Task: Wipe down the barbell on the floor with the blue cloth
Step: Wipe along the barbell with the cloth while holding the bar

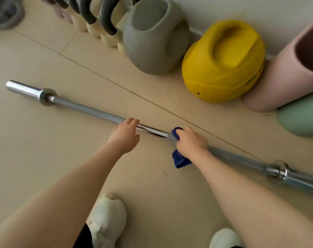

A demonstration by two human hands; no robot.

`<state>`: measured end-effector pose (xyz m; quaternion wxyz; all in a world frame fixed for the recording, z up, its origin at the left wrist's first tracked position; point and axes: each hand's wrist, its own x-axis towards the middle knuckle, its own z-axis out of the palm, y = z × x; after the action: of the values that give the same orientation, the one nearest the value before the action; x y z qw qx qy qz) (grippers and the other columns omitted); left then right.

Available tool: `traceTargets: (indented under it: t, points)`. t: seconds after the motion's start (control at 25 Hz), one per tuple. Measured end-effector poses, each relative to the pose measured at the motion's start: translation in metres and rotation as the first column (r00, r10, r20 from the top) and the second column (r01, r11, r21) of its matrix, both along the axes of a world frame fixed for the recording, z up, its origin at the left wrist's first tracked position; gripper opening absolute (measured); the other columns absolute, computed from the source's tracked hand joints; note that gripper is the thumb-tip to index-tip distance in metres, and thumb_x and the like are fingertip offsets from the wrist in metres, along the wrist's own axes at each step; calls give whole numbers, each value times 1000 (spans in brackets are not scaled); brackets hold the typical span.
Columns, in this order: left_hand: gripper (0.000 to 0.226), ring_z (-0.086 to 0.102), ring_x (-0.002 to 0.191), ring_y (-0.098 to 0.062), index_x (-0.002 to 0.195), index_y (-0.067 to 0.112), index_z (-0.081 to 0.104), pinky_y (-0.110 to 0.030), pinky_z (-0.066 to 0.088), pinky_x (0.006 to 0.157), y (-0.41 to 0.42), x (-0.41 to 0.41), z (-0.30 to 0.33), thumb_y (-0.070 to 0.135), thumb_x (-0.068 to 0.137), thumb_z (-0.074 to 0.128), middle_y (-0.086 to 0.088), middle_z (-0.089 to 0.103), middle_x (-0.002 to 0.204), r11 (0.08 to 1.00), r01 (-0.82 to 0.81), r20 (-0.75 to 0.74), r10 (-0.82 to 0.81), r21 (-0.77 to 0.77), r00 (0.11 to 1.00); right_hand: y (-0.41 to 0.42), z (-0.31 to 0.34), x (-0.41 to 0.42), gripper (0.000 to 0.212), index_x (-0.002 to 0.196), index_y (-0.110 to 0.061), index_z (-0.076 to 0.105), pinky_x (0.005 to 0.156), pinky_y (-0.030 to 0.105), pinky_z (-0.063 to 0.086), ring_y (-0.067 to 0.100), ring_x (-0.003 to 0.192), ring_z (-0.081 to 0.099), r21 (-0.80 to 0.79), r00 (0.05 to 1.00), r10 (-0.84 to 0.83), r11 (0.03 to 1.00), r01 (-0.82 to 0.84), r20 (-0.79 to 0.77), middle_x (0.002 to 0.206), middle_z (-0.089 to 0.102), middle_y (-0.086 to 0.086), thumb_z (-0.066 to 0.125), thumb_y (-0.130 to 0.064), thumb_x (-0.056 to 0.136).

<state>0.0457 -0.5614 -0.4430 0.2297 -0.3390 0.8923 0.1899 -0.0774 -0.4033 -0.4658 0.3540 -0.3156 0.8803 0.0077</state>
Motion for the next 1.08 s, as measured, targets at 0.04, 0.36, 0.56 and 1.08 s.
traceTargets:
  t: [0.04, 0.36, 0.56, 1.08]
  points:
    - [56, 32, 137, -30, 143, 10, 29, -42, 33, 110, -2, 5, -2, 17, 92, 50, -9, 29, 151, 998, -55, 20, 56, -19, 998, 11, 1, -8, 26, 112, -22, 54, 69, 33, 44, 30, 99, 59, 69, 999, -47, 996, 48, -10, 114, 54, 6, 45, -15, 88]
    - [66, 13, 147, -21, 151, 16, 7, -38, 25, 115, -8, 20, -21, 6, 93, 36, 2, 4, 161, 974, -228, 46, 228, -15, 972, -26, -1, 37, 35, 125, -18, 42, 77, 40, 46, 35, 104, 55, -170, 992, 83, 983, -66, 99, 134, 40, 7, 41, -12, 91]
    - [65, 21, 144, -17, 150, 22, 14, -35, 34, 108, -20, 35, -23, 0, 91, 31, 8, 13, 159, 984, -176, 23, 176, 5, 984, -3, 0, 7, 25, 112, -18, 50, 70, 34, 44, 31, 99, 59, 108, 999, -31, 994, 34, -29, 114, 54, 8, 45, -15, 88]
    - [27, 55, 111, -24, 116, 15, 50, -31, 38, 88, -77, 29, -43, 10, 90, 54, -2, 64, 114, 952, 214, 4, -218, -221, 976, -18, -7, 41, 25, 119, -18, 45, 66, 33, 40, 32, 99, 56, 27, 972, -151, 987, 158, -182, 123, 49, 7, 42, -24, 95]
